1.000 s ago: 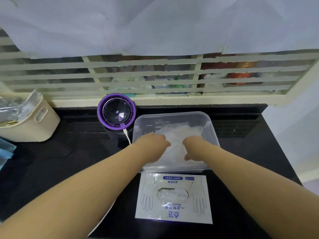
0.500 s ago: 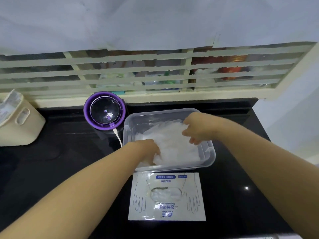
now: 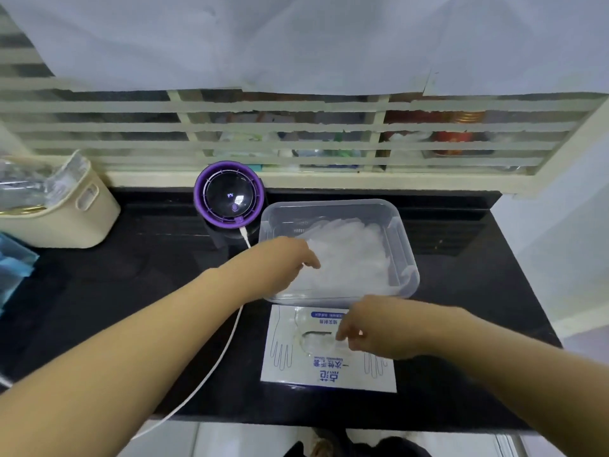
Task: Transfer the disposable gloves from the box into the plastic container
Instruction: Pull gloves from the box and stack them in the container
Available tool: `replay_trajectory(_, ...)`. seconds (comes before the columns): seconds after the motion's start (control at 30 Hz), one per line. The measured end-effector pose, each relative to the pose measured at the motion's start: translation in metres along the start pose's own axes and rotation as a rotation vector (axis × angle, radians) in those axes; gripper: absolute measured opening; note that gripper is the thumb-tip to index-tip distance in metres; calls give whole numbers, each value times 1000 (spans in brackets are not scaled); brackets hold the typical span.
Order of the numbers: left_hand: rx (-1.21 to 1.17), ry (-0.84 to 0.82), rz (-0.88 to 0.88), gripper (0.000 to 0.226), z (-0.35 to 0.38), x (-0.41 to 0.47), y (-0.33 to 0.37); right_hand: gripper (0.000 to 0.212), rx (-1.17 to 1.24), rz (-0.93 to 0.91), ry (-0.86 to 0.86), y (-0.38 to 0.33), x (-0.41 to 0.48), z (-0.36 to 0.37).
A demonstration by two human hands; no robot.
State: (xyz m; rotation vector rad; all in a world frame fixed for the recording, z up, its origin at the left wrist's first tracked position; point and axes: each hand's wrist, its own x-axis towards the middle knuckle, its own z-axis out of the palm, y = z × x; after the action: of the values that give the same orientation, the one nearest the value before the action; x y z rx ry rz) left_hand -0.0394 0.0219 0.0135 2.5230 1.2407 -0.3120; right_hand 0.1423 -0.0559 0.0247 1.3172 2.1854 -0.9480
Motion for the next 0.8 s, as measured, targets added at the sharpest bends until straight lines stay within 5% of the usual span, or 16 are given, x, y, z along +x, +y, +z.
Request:
replay_trajectory(0.13, -91, 219, 202, 28, 11, -61, 12, 47, -309, 27, 49, 6, 19, 42)
replay_trajectory(0.33, 75, -103, 197, 48, 80, -73, 13, 53, -421, -49, 193, 23, 31, 62)
replay_trajectory(0.5, 141, -148, 119, 67, 101, -68, 5, 41, -477, -229, 313, 19, 32, 62)
replay_trajectory(0.8, -15, -206, 114, 80, 106, -64, 3, 36, -494, -205, 276, 16, 57, 63)
